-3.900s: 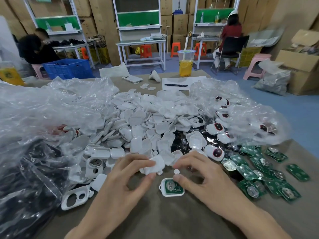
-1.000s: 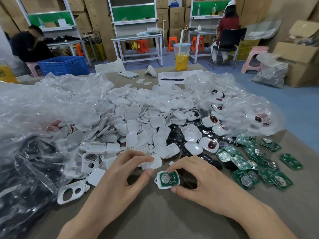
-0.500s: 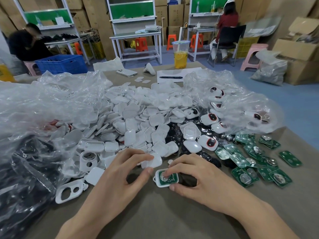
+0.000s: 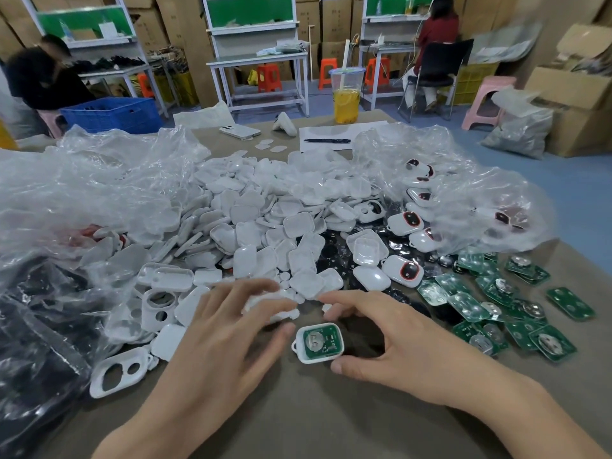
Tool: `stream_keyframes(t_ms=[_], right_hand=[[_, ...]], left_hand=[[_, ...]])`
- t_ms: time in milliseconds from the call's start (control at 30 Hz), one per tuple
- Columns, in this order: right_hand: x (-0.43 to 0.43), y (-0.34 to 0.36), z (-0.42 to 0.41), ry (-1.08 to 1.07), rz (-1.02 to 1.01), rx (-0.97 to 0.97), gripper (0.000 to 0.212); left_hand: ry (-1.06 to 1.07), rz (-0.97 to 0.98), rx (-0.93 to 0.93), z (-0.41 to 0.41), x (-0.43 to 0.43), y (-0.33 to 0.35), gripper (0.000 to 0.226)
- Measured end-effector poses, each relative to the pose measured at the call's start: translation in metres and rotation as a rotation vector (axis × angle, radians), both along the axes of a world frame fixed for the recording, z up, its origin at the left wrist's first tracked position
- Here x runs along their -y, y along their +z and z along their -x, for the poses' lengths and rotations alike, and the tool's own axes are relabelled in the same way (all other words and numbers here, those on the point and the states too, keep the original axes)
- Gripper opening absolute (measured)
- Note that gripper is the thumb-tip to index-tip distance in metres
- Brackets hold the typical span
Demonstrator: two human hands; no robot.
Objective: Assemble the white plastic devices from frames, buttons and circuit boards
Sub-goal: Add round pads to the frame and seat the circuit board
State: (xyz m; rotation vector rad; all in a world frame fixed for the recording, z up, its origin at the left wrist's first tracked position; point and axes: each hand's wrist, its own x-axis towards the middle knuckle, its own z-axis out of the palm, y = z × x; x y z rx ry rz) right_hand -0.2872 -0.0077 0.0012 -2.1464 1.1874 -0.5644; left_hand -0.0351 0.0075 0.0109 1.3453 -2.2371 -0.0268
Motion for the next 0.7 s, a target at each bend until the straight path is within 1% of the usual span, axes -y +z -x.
stream_keyframes(t_ms=[100, 167, 233, 333, 567, 700], right_hand=[[0.003, 0.0, 0.002, 0.015, -0.003, -0.013, 0.069], [0.003, 0.0, 0.002, 0.016, -0.005, -0.013, 0.069], [0.004, 0.001, 0.002, 0.023, -0.012, -0.017, 0.07], [0.004, 0.003, 0.002, 0.031, -0.015, -0.03, 0.072], [0.003, 0.004, 0.0, 0.024, -0.017, -0.031, 0.072], [0.002, 0.005, -0.001, 0.021, -0.003, -0.025, 0.072]], left_hand=[[-0.236, 0.027, 0.025, 0.012, 0.003, 0.001, 0.021], [-0.3, -0.012, 0.052, 0.015, 0.007, 0.0, 0.021], [-0.312, -0.067, 0.052, 0.014, 0.01, 0.001, 0.023], [-0.335, -0.1, 0.08, 0.015, 0.014, 0.0, 0.027], [-0.394, -0.124, 0.121, 0.012, 0.023, 0.002, 0.027], [-0.381, -0.107, 0.124, 0.014, 0.023, 0.0, 0.027]])
